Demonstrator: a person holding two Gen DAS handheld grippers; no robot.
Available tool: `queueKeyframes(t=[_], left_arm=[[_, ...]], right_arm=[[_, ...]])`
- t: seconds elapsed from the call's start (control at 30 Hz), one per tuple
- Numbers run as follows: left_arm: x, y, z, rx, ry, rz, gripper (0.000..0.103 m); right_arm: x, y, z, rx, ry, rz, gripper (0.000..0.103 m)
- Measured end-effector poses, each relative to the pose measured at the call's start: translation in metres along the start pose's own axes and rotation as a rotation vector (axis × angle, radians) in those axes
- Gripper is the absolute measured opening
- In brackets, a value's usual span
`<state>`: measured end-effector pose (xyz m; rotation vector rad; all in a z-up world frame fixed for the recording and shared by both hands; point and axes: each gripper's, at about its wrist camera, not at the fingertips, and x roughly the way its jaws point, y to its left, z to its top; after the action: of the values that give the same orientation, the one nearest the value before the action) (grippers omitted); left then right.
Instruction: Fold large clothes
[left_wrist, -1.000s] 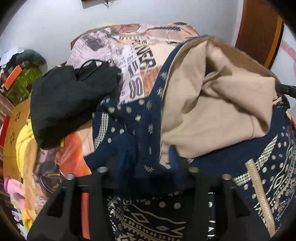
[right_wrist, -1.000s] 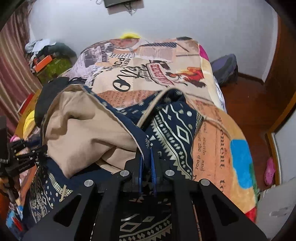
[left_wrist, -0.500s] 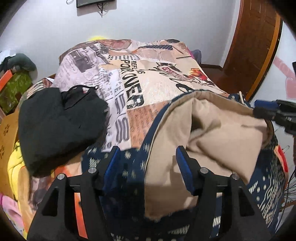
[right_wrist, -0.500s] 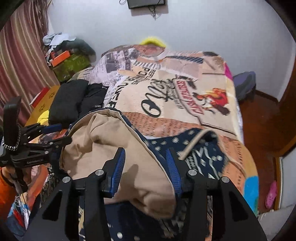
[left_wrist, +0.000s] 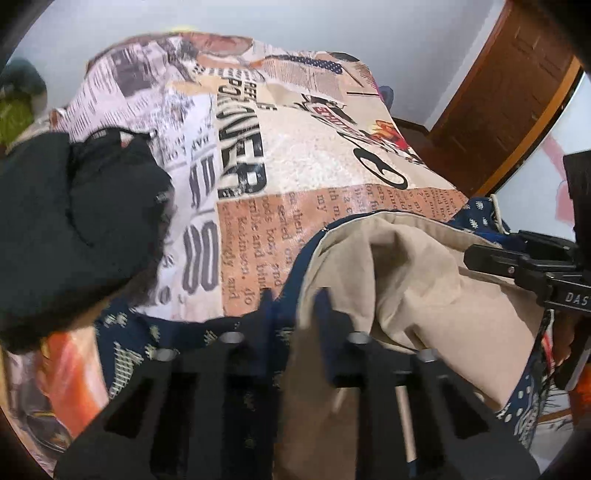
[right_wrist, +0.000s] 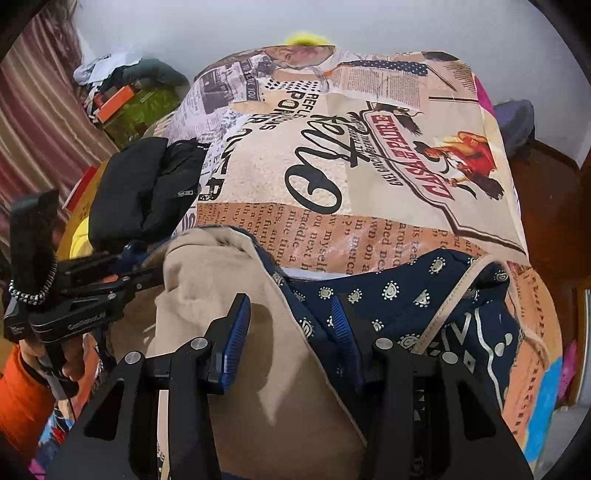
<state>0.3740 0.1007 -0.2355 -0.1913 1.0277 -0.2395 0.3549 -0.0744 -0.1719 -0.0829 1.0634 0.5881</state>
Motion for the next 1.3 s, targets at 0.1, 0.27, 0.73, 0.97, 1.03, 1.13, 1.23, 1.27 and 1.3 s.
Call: queueKeyframes(t=[0.1,0.27,0.73,0.97,1.03,1.13,1.23,1.27,1.3], left_arm=[[-0.007,-0.002,-0.005,0.004,-0.002,-0.007,0.008],[-0.051,-0.014,-0.013,0.011,-0.074,-0.021,0.007],[-0.153,-0.054,-0.081,0.058,-0.176,-0.03,0.007],[-0.152,-0.064,-0.119,0.087,-0.088,-0.005,0.007],[-0.153,-0.067,-0.126,0.097,-0.075,0.016,0.007],[-0.159,-0.073,-0.135,0.128,-0.078,0.056,0.009],[-0.169,-0.081,-0.14,0.163,-0.094,0.078,0.027],[-0.174,-0.083,-0.142,0.175,-0.105,0.077,0.04],[-0.178,-0.085,-0.142,0.182,-0.114,0.077,0.045]], right_arm=[[-0.007,0.0,-0.002,0.008,-0.012,0.002,0.01],[-0.04,0.008,-0.008,0.02,-0.069,0.042,0.007],[-0.126,0.057,-0.071,-0.081,-0.19,0.016,0.007],[-0.124,0.063,-0.099,-0.114,-0.143,-0.019,0.007],[-0.124,0.065,-0.105,-0.129,-0.124,-0.02,0.007],[-0.126,0.068,-0.114,-0.151,-0.109,-0.031,0.007],[-0.133,0.075,-0.119,-0.181,-0.116,-0.037,0.008],[-0.135,0.077,-0.121,-0.188,-0.115,-0.038,0.011],[-0.137,0.079,-0.121,-0.194,-0.115,-0.036,0.013]])
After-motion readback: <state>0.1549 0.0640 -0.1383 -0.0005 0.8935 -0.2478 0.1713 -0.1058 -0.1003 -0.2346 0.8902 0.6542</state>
